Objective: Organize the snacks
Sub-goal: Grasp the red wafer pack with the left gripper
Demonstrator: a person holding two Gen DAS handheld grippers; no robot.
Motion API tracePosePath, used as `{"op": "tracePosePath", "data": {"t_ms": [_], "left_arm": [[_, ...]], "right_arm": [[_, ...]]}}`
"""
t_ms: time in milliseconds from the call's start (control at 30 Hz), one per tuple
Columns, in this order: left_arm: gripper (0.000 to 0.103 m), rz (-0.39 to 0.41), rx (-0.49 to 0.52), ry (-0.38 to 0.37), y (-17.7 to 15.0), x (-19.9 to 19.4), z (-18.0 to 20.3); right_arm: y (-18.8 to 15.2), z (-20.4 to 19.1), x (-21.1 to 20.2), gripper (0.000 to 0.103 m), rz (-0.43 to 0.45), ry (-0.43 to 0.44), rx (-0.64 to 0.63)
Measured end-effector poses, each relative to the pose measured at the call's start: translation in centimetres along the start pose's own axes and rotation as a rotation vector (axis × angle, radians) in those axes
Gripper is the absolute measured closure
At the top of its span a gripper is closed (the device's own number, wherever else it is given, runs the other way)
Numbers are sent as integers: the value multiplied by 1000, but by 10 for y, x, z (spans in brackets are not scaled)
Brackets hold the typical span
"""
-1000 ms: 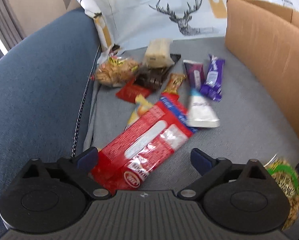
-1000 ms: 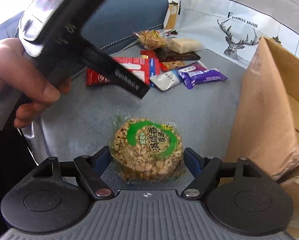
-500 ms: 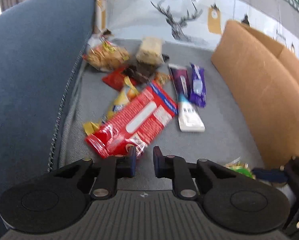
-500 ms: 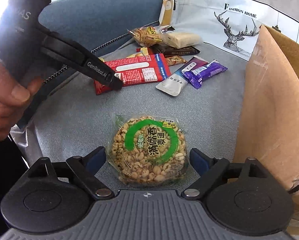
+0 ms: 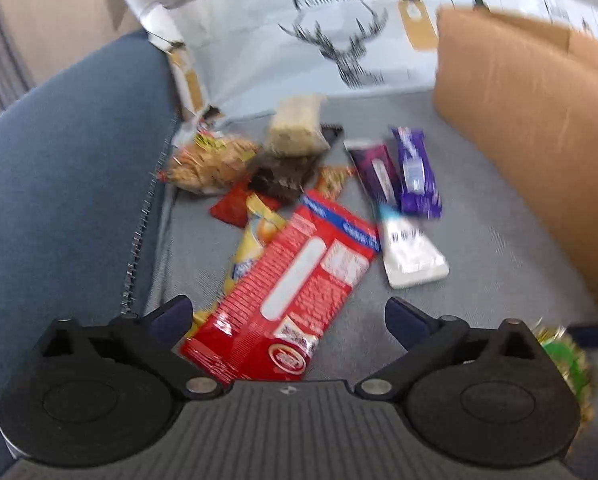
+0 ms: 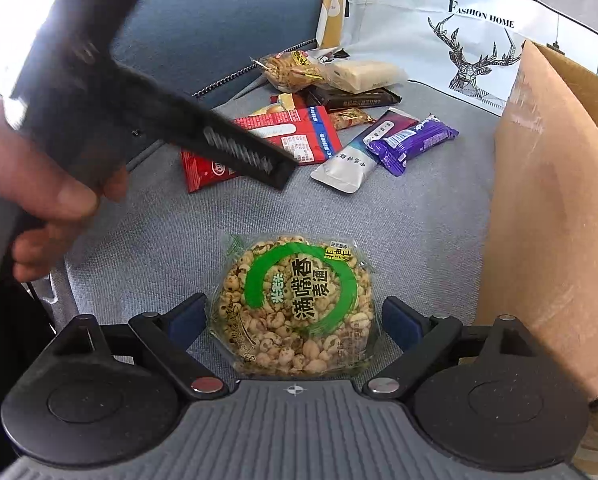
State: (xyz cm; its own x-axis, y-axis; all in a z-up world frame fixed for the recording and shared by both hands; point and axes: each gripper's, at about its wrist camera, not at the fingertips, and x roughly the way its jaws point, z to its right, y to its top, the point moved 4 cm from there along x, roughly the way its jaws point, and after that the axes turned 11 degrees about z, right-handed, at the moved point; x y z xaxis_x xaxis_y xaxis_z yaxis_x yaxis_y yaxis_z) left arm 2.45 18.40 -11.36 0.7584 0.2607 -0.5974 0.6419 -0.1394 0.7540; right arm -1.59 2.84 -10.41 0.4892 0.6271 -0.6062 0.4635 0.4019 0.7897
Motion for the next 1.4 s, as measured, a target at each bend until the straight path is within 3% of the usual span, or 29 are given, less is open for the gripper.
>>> {"op": "tracePosePath", "data": {"t_ms": [67, 167, 300, 533, 600, 867, 1167, 1267, 1400], "left_arm": [[4, 6, 36, 7, -3, 4, 3], [39, 16, 10, -28, -4, 0, 1], [49, -9, -51, -77, -5, -3, -1], [48, -122, -395, -281, -9, -9, -19], [45, -142, -433, -292, -10, -10, -20], [25, -126, -434, -243, -6, -8, -13], [22, -135, -300, -193, -3, -3, 7], [25, -133, -267, -180, -4, -2, 10], [46, -122, -284, -168, -3, -3, 5]], "right_arm": [[0, 0, 1, 10, -2, 0, 0], [-1, -1, 3, 10, -8, -3, -4], [0, -1, 6, 9, -12, -5, 2], [-1, -3, 5, 9, -7, -11, -9], [-1, -3, 4, 10, -5, -12, -8], [-1, -3, 1, 10, -2, -11, -11], [1, -3, 2, 10, -8, -10, -6], [0, -3, 2, 10, -7, -10, -8], [-1, -3, 2, 11, -7, -15, -18]]}}
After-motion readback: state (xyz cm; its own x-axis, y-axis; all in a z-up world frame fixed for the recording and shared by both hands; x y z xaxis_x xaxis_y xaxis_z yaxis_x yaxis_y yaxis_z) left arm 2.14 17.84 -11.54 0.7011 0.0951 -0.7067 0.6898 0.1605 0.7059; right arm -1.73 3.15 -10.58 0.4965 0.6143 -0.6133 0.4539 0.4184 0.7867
